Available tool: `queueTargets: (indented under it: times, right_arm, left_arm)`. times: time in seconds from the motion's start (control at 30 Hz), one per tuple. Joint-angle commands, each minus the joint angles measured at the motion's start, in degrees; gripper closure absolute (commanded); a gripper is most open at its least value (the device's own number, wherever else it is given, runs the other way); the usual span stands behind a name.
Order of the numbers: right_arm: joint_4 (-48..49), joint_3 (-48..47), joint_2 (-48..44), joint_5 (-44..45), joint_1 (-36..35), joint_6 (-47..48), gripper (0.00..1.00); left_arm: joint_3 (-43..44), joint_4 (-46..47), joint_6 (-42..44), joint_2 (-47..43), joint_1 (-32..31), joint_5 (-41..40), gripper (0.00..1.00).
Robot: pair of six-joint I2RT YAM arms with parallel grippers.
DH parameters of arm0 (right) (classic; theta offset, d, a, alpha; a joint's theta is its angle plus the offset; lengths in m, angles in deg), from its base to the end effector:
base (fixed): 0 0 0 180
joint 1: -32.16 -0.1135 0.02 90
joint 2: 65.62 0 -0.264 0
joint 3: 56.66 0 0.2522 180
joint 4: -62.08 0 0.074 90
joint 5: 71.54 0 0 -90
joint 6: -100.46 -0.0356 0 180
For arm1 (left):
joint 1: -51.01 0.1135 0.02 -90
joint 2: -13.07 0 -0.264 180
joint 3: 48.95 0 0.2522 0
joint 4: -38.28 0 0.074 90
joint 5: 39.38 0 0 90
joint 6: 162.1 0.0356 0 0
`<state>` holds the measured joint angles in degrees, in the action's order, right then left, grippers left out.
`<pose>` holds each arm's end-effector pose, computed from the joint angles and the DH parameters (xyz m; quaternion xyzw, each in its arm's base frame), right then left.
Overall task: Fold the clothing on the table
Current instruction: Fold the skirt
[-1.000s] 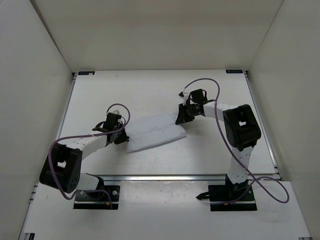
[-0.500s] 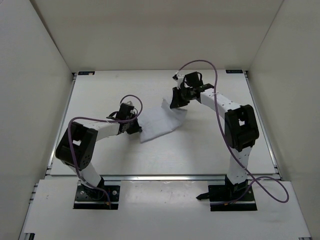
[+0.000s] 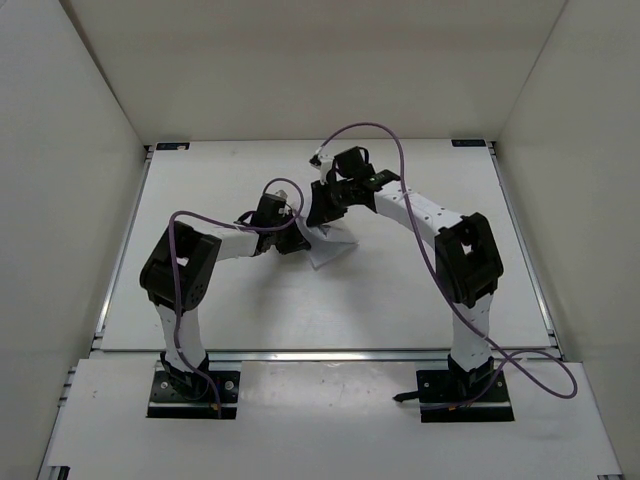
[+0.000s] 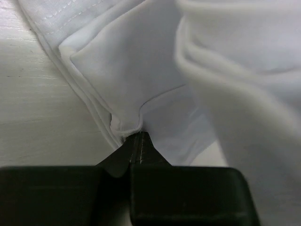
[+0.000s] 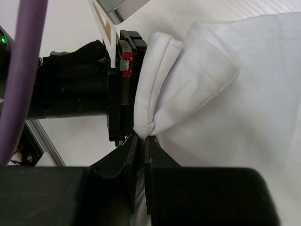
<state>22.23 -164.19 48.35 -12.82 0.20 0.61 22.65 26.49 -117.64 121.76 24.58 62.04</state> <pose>0.3720 0.2539 0.2510 -0.2699 0.8579 0.3617 0.2456 0.3348 -0.1743 0.1294 -0.1202 0.9245 -0.2807 0.2280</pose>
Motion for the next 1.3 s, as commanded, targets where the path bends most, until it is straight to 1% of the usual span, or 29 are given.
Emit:
queueTargets:
  times: [0.0,0.07,0.1,0.13,0.17,0.23,0.27,0.3,0.37,0.43,0.47,0.57,0.63,0.7,0.73,0.77,0.8,0.83,0.87,0.9,1.03,1.1,1.17,1.23,1.27]
  right_arm:
    - [2.9,-1.0,1.8,-1.8,-1.7,-2.5,0.99]
    - [2.3,-1.8,3.8,-2.6,-1.2,-2.6,0.99]
    - [2.3,-1.8,4.1,-3.2,-0.9,-3.3,0.96]
    - [2.7,-1.4,4.8,-3.7,-1.1,-3.2,0.84]
    - [3.5,-1.0,4.8,-4.0,-0.6,-3.4,0.82]
    - [4.9,0.0,4.6,-2.7,-0.4,-2.9,0.91]
    - [5.8,0.0,4.9,-2.4,0.1,-2.6,0.93]
    - [5.3,-1.0,5.7,-2.2,0.3,-3.0,0.93]
    - [4.6,-2.5,6.7,-4.3,1.6,-3.2,0.78]
    - [4.3,-5.0,7.8,-10.1,2.8,-4.5,0.38]
    - [4.9,-5.0,7.1,-11.1,3.2,-4.5,0.02]
    - [6.7,-3.7,3.4,-8.8,3.0,-5.0,0.01]
    - [9.2,-1.8,0.9,-7.2,3.6,-5.6,0.02]
    - [10.3,-0.4,-1.1,-6.7,4.6,-6.2,0.05]
    - [9.7,0.1,-1.5,-6.7,5.4,-6.2,0.16]
    - [9.7,0.6,-1.5,-7.6,5.9,-6.0,0.35]
    - [9.7,1.6,-1.5,-8.0,6.2,-6.4,0.49]
    - [9.7,2.1,-1.8,-9.0,6.8,-7.3,0.77]
    - [9.9,3.8,-1.9,-10.9,6.7,-8.2,0.92]
    - [10.4,4.8,-2.3,-11.3,6.7,-8.3,1.0]
    - [16.7,13.6,-5.6,-11.8,4.3,-8.3,0.99]
    - [20.0,18.0,-5.3,-11.2,3.8,-9.1,1.0]
    - [21.3,19.7,-2.6,-13.2,3.7,-9.8,1.0]
    - [21.8,19.9,0.0,-14.7,3.9,-11.0,1.0]
    - [21.4,19.0,0.9,-14.6,4.2,-10.1,1.0]
  left_arm:
    - [-1.1,-2.6,-0.3,1.7,0.1,1.0,1.0]
    - [-1.8,-1.0,-0.3,1.0,0.6,1.1,1.0]
    - [-2.1,-0.8,-0.2,0.5,1.5,1.3,1.0]
    - [-2.4,-0.6,-0.1,0.3,2.2,1.9,1.0]
    - [-2.4,-0.7,0.3,0.0,2.5,2.2,1.0]
    - [-2.7,-1.2,0.5,-0.6,2.8,2.0,1.0]
    - [-2.6,-1.4,1.2,-0.9,3.0,1.7,1.0]
    - [-2.6,-1.5,1.4,-1.0,3.2,1.8,1.0]
    - [-2.6,-1.8,1.5,-1.0,3.1,2.9,1.0]
    - [-2.8,-2.0,1.6,-1.2,3.6,4.4,1.0]
    - [-3.0,-2.0,1.7,-1.6,3.8,5.4,1.0]
    - [-3.8,-4.8,2.9,-3.8,4.5,6.0,1.0]
    - [-2.9,-7.2,5.0,-5.2,4.7,5.0,1.0]
    - [-2.1,-10.7,7.1,-7.8,5.9,4.2,1.0]
    - [-1.9,-12.0,7.6,-9.1,6.3,4.0,1.0]
    - [-2.4,-12.4,8.1,-9.9,7.3,4.4,0.99]
    - [-2.5,-12.4,8.5,-11.5,8.0,4.7,0.99]
    - [-2.7,-12.5,8.2,-12.9,8.3,4.5,1.0]
    - [-2.8,-12.4,8.5,-13.5,8.8,5.3,1.0]
    - [-2.7,-12.7,8.7,-13.8,9.0,5.0,1.0]
    - [-0.4,-17.6,10.3,-14.5,8.9,4.4,1.0]
    - [-1.3,-18.1,9.9,-16.5,9.1,4.8,1.0]
    - [-2.5,-18.9,9.8,-20.2,10.0,5.4,1.0]
    - [-2.6,-18.7,10.0,-22.5,9.6,7.7,0.99]
    - [-2.4,-18.9,10.3,-23.6,9.6,8.0,0.99]
